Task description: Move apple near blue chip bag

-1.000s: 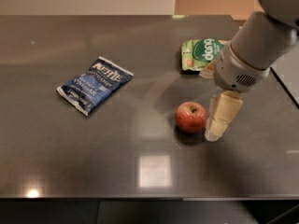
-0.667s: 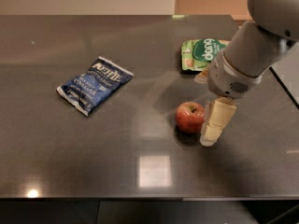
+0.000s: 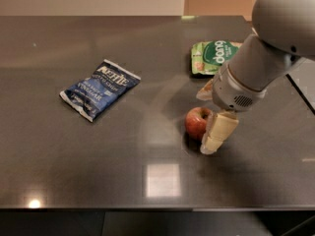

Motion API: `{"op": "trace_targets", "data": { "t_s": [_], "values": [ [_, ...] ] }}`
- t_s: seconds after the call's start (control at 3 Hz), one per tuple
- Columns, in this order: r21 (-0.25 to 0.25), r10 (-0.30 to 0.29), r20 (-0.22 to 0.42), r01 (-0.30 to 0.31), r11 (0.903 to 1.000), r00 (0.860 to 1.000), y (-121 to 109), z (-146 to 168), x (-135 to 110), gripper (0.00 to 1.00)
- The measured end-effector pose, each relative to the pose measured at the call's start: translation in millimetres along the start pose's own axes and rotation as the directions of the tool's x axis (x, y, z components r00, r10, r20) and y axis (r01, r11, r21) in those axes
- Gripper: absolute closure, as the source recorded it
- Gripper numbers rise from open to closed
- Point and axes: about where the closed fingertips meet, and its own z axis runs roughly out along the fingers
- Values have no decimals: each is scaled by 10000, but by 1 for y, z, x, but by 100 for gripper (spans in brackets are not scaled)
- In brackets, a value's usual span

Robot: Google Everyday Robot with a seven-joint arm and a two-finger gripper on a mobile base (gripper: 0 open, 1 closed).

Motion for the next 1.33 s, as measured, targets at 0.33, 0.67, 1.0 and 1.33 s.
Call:
{"op": "trace_targets", "data": {
  "t_s": [0.33, 0.67, 1.0, 1.33],
  "values": [
    [31, 16, 35, -16, 10000, 10000, -1, 5, 1, 42],
    [94, 95, 29, -95, 9999, 10000, -6, 3, 1, 65],
    [215, -20, 129, 17, 9998, 9999, -21, -8, -18, 88],
    [246, -352, 399, 342, 9991, 9986, -40, -19, -55, 100]
  ]
}}
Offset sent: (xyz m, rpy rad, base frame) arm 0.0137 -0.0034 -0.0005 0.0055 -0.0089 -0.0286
